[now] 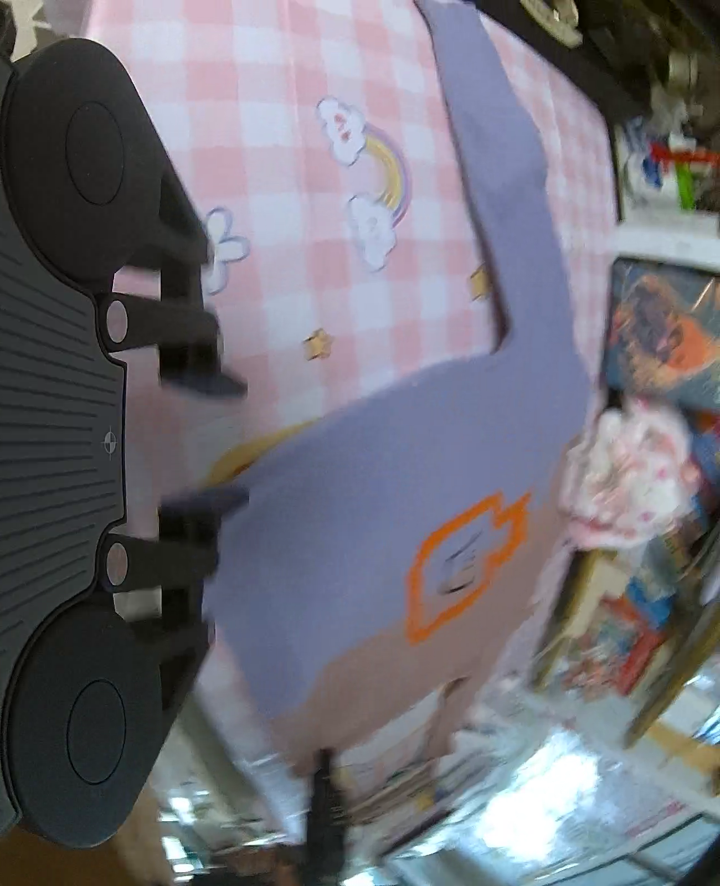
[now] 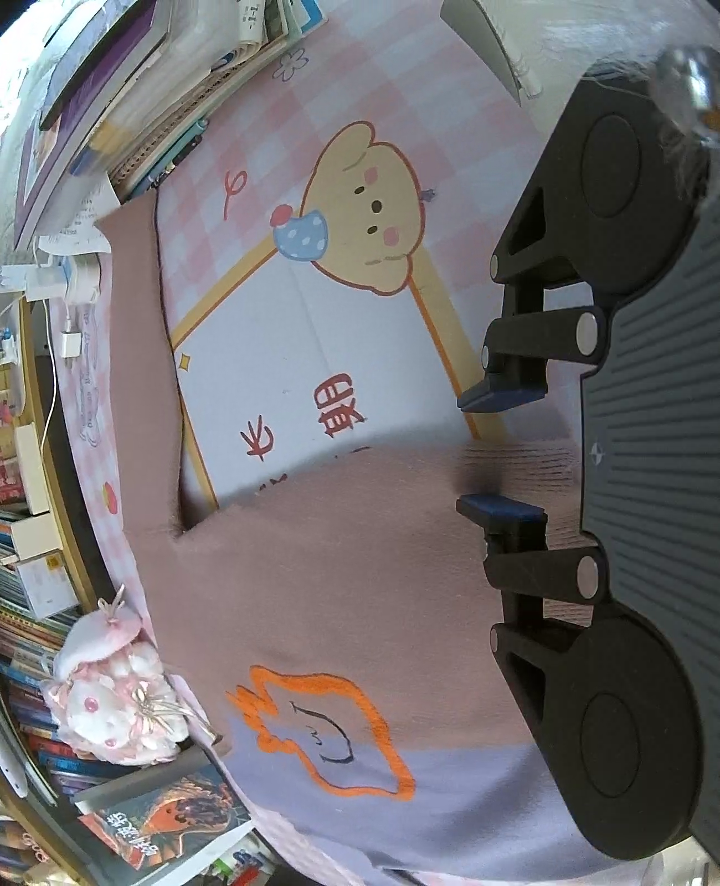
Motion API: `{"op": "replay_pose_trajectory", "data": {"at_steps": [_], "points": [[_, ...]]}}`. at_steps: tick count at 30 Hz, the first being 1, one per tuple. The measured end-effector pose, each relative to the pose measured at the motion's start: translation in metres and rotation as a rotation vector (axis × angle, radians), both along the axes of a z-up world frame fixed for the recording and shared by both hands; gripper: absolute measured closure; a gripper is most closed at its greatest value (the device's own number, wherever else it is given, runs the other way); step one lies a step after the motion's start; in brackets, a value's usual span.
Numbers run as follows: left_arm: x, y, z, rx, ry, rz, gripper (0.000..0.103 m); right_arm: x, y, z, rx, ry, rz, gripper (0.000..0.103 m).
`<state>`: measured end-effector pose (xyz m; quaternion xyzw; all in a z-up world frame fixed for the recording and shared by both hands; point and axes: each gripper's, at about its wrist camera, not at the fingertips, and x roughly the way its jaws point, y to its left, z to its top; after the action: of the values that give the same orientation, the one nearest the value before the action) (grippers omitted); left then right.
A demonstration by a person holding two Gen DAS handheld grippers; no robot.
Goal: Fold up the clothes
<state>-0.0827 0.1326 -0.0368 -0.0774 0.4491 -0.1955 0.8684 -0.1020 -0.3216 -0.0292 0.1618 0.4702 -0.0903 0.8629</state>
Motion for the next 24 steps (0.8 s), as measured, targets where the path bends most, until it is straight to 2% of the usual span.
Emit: {"op": "replay_pose_trajectory", "data": {"at_steps": [4, 6, 9, 10, 13, 17, 19, 21, 24], "points": [[0.024, 0.001, -0.015, -0.108, 0.05, 0.131, 0.038, 0.0, 0.005, -0.001, -0.026, 0.002, 0.008, 0.074], [0.038, -0.005, -0.023, -0.126, 0.069, 0.173, 0.043, 0.0, 0.009, -0.001, -0.036, 0.001, 0.018, 0.082], [0.051, -0.017, -0.026, -0.088, 0.092, 0.178, 0.095, 0.0, 0.016, -0.002, -0.055, -0.004, 0.037, 0.09], [0.053, -0.019, -0.027, -0.08, 0.095, 0.175, 0.099, 0.0, 0.018, -0.002, -0.066, -0.004, 0.04, 0.091], [0.054, -0.021, -0.024, -0.025, 0.067, 0.146, 0.1, 0.002, 0.025, -0.003, -0.083, -0.013, 0.045, 0.093], [0.059, 0.007, -0.016, -0.01, 0.056, 0.216, 0.1, 0.014, 0.042, -0.004, -0.074, -0.037, 0.075, 0.093], [0.059, 0.013, -0.013, 0.042, 0.049, 0.21, 0.1, 0.023, 0.059, -0.004, -0.071, -0.045, 0.121, 0.094], [0.06, 0.022, -0.012, 0.055, 0.05, 0.221, 0.1, 0.029, 0.073, -0.004, -0.068, -0.048, 0.169, 0.094], [0.063, 0.029, -0.016, 0.045, 0.058, 0.233, 0.099, 0.029, 0.08, -0.003, -0.075, -0.045, 0.181, 0.094]]}}
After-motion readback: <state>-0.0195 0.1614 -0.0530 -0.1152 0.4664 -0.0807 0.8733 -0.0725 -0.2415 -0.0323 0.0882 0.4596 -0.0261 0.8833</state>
